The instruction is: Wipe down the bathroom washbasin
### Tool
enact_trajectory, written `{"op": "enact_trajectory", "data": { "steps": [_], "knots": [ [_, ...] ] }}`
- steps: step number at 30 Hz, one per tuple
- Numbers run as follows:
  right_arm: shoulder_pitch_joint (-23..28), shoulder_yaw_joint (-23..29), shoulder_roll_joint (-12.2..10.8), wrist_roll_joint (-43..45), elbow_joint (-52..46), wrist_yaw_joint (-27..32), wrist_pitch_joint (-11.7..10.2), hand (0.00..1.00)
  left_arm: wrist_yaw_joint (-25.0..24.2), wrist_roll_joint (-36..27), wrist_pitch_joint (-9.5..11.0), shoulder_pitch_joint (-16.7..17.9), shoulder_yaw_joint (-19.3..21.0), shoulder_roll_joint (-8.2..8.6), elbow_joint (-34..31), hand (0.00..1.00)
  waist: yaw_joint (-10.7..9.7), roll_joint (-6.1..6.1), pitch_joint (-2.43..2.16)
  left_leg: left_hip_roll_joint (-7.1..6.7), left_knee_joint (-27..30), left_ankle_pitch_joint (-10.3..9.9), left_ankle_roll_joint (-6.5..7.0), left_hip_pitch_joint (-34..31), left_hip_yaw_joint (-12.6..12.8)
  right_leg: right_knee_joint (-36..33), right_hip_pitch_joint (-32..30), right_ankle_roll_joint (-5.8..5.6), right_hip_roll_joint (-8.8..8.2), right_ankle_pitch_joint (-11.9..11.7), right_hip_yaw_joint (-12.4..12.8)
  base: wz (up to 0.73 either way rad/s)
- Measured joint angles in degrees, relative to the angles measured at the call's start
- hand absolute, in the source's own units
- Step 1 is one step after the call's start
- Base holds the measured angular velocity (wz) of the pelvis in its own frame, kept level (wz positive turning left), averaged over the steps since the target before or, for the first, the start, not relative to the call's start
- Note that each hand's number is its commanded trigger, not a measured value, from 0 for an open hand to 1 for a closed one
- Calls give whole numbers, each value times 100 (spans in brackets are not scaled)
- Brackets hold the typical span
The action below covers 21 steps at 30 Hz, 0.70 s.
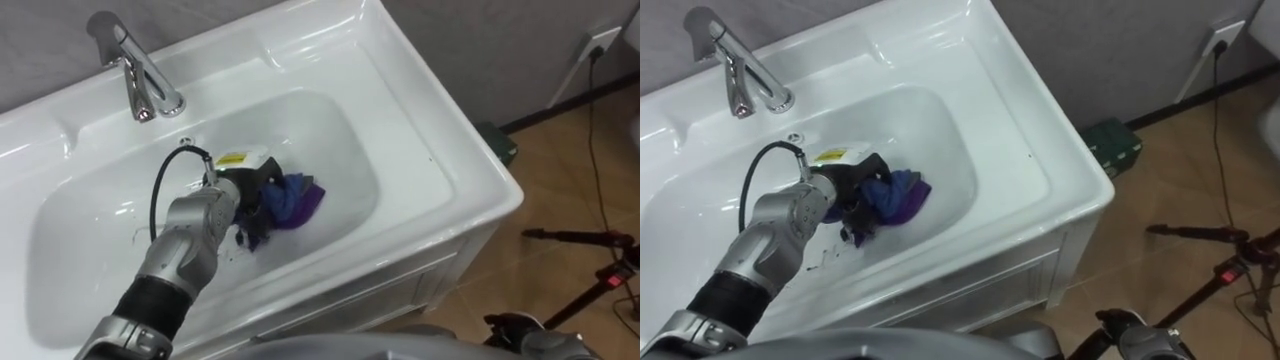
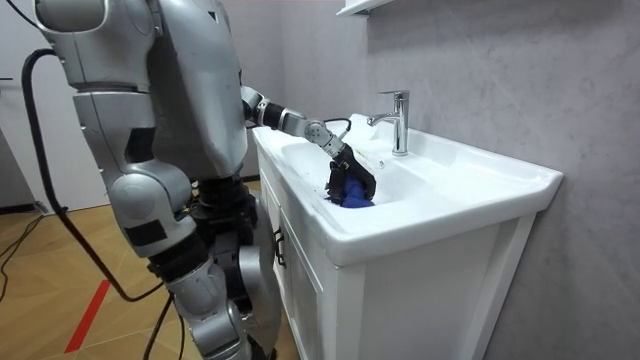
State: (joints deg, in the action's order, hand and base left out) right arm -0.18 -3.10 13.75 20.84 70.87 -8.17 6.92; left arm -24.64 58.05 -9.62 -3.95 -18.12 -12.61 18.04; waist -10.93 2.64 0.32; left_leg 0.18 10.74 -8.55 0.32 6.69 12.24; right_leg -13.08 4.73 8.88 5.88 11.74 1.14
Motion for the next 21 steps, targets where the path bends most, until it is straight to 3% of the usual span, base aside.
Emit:
{"op": "enact_trajectory", "data": {
  "steps": [3, 8, 13, 21],
  "knots": [
    [-23, -3, 8, -19, 77, -6, 17, 0, -148, -10, 5, 25, 52, -30, -34, 100, 46, 0, 0, 1, -30, 1, 1, 58, 2, -62, 4, -237, 6, 104, -29, 7],
    [-42, 2, 32, -84, 77, -13, 20, 0, -358, -124, 5, 272, 67, -243, -517, 100, 97, 19, -16, 1, -148, 2, 0, 68, 11, 23, 12, -392, 12, 124, -178, 12],
    [-53, 8, 252, -183, 70, -90, 48, 0, -781, -119, -23, 348, 67, -341, -705, 100, 331, 164, -102, -3, -207, 2, -1, -12, -4, 41, -73, -411, -38, 69, -506, 11],
    [-91, -5, 286, -449, 90, -78, 11, 0, -1406, -169, -154, 419, 238, -647, -943, 100, 440, 232, -62, -5, -256, 2, -1, -15, -51, 53, -79, -471, -77, 103, -769, 5]
  ]
}}
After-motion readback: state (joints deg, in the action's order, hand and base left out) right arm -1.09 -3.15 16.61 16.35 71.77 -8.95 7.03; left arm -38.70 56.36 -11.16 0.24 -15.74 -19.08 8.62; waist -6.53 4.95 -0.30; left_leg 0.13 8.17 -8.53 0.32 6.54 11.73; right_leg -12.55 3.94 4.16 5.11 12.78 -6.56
